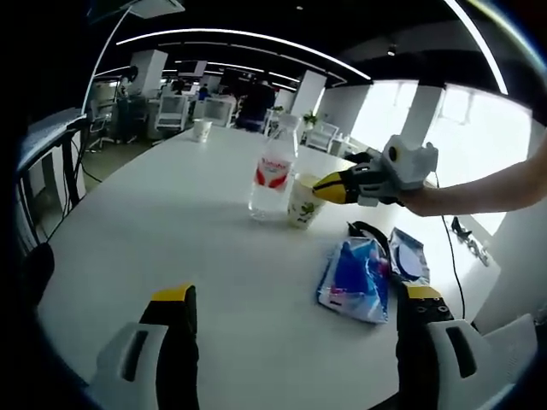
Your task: Arrange the tabletop items into an orderly group along one side of the table until the central work area is clear of visible clutter.
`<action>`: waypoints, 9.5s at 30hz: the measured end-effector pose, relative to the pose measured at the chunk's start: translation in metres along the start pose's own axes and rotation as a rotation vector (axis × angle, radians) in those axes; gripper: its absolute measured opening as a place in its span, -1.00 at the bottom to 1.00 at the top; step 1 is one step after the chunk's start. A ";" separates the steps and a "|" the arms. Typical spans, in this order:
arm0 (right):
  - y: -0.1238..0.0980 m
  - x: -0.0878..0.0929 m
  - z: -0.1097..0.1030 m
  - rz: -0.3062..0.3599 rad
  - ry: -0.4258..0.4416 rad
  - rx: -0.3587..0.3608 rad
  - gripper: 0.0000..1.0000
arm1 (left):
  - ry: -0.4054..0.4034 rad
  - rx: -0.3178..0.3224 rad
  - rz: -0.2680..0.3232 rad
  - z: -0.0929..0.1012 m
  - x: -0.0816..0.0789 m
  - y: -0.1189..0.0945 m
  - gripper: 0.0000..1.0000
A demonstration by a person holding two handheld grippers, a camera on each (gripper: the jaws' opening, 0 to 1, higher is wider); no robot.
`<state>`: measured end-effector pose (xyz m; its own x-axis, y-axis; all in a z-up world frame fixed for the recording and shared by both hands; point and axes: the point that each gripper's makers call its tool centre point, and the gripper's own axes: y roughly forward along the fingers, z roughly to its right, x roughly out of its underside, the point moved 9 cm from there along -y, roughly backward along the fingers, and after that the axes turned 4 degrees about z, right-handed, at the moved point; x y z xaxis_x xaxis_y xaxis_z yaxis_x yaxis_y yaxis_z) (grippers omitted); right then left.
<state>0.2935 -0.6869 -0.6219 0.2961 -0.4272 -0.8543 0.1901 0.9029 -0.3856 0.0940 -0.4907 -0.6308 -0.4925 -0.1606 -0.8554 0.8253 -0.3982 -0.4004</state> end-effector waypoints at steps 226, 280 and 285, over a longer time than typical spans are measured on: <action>-0.247 0.144 -0.060 -0.151 0.949 0.351 -0.60 | -0.266 0.173 -0.240 0.204 0.068 0.118 0.16; -0.222 0.055 -0.230 -0.268 1.054 0.460 -1.00 | 0.007 0.140 -0.600 0.122 0.051 0.058 -0.96; -0.222 0.053 -0.231 -0.267 1.056 0.481 -1.00 | -0.029 0.095 -0.585 0.121 0.054 0.054 -0.96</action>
<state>0.0507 -0.8990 -0.6625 -0.6808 -0.1449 -0.7180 0.5267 0.5844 -0.6173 0.0786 -0.6303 -0.6586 -0.8667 0.0866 -0.4913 0.3862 -0.5071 -0.7705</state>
